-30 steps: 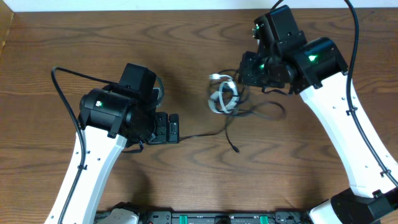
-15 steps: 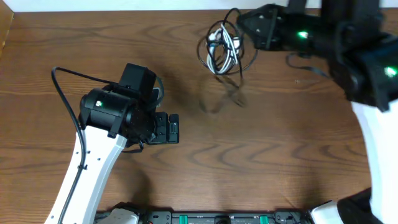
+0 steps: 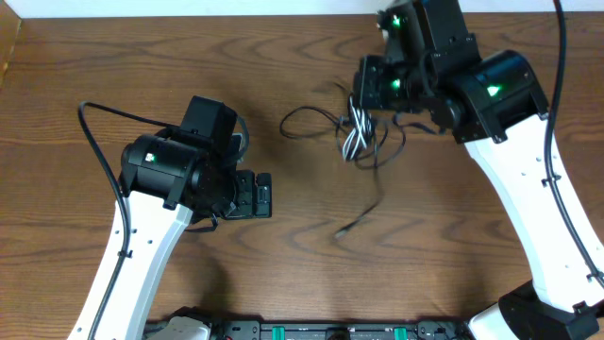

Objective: Untangle cables

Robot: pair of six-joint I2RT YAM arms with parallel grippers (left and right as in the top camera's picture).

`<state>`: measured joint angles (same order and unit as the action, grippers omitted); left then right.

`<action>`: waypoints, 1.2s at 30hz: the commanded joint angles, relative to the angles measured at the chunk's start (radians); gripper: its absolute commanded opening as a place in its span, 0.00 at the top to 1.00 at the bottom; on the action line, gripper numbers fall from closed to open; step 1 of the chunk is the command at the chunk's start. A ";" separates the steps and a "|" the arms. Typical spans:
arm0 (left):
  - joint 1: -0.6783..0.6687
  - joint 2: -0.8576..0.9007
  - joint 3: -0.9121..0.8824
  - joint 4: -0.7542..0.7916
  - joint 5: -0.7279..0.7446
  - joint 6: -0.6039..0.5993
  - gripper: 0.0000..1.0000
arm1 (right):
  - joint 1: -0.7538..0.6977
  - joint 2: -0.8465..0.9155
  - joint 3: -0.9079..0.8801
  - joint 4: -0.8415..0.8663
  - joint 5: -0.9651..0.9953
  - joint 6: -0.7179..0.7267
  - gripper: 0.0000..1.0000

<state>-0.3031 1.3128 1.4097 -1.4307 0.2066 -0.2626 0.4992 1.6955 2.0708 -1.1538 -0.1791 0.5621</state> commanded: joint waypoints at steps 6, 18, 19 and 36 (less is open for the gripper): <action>-0.003 0.000 0.002 -0.001 -0.006 -0.005 0.02 | -0.087 -0.063 0.252 0.153 -0.231 -0.010 0.99; -0.003 0.000 0.002 -0.001 -0.006 -0.005 0.02 | 0.033 0.003 0.014 -0.177 0.145 0.237 0.99; -0.003 0.000 0.002 -0.001 -0.006 -0.005 0.02 | 0.032 0.007 0.008 -0.139 0.087 0.195 0.99; -0.003 0.000 0.002 -0.001 -0.006 -0.005 0.02 | -0.054 -0.017 0.143 -0.167 0.079 0.060 0.98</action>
<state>-0.3031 1.3128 1.4097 -1.4315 0.2066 -0.2626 0.4107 1.6508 2.2601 -1.2594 -0.2607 0.6312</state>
